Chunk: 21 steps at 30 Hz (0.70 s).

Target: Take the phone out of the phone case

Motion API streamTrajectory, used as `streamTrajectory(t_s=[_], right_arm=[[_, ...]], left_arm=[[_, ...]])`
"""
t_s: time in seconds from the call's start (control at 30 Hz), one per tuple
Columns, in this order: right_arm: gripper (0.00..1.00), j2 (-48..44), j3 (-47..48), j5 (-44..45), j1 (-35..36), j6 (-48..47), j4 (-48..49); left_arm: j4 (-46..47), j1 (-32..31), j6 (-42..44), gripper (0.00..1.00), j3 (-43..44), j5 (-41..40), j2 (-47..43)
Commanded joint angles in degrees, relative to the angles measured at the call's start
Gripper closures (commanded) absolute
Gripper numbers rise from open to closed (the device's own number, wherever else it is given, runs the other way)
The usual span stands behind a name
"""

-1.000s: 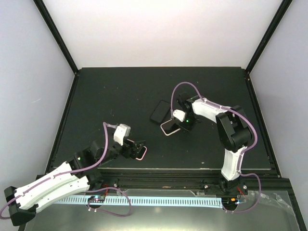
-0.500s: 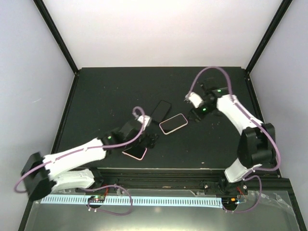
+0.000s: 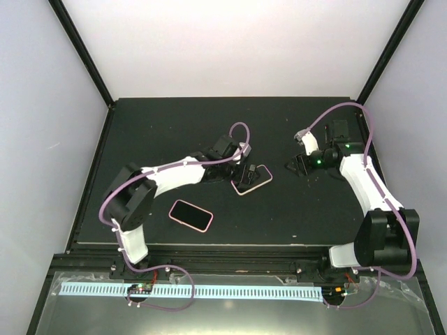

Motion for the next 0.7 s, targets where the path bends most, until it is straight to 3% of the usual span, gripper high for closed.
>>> streamTrajectory(t_s=[0.0, 0.23, 0.67], right_arm=[[0.36, 0.2, 0.2, -3.8, -0.6, 1.0, 2.9], [0.37, 2.9, 0.6, -5.5, -0.4, 0.2, 1.4], [0.37, 1.9, 0.4, -4.8, -0.5, 0.9, 1.7]], left_arm=[[-1.5, 0.9, 1.0, 0.01, 5.5, 8.1, 4.4], [-5.1, 1.9, 4.3, 0.01, 8.9, 4.5, 8.8], [-9.5, 2.5, 5.7, 0.01, 15.5, 5.0, 17.0]])
